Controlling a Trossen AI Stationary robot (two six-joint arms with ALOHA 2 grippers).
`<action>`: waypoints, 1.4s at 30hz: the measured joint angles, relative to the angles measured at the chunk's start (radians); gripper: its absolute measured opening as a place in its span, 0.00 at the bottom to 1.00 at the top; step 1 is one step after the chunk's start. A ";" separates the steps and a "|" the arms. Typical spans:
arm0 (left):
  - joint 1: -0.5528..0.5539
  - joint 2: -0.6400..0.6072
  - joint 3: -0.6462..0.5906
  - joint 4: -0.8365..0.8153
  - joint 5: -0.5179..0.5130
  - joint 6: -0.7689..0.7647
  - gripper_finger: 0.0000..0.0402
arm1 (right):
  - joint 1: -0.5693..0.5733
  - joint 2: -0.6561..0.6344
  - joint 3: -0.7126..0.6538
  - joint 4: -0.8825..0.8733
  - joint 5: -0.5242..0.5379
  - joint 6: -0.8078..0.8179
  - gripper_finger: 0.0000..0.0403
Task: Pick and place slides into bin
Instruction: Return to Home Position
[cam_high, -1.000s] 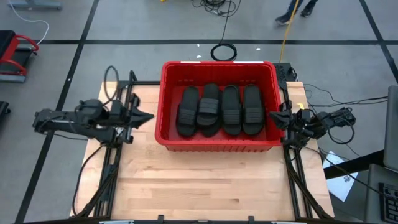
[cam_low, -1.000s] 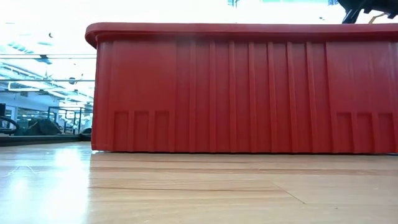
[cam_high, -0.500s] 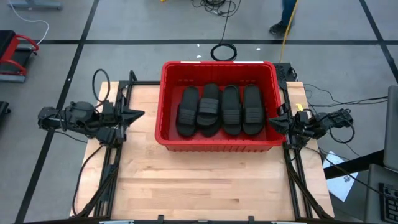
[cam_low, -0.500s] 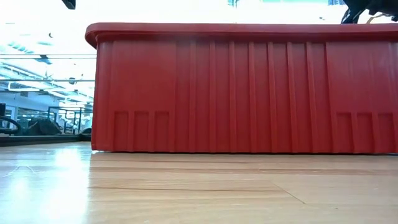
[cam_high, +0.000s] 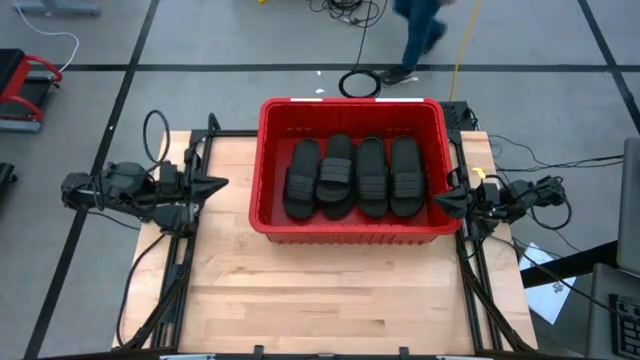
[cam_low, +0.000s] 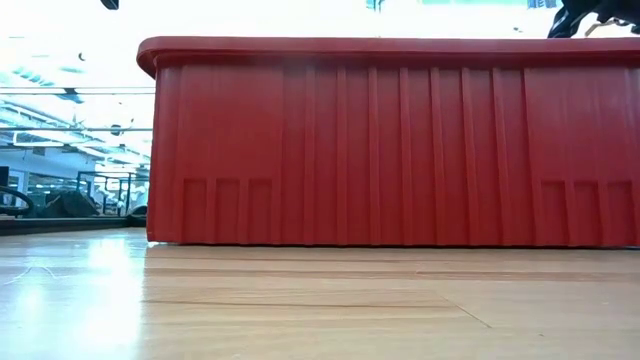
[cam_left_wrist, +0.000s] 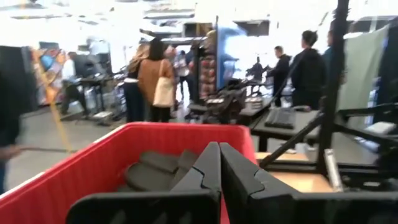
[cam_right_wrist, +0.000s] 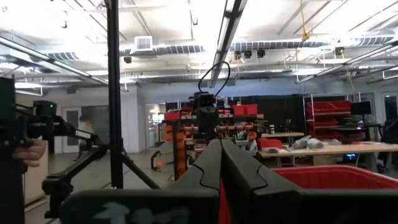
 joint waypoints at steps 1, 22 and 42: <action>0.000 -0.007 0.000 0.003 0.014 0.000 0.00 | 0.000 0.000 0.000 0.003 0.000 0.000 0.00; 0.000 -0.046 -0.472 0.808 0.195 -0.151 0.00 | 0.000 0.000 0.000 0.035 0.033 0.025 0.00; 0.000 -0.054 -0.471 0.808 0.201 -0.111 0.00 | 0.000 0.002 0.000 0.023 0.030 -0.008 0.00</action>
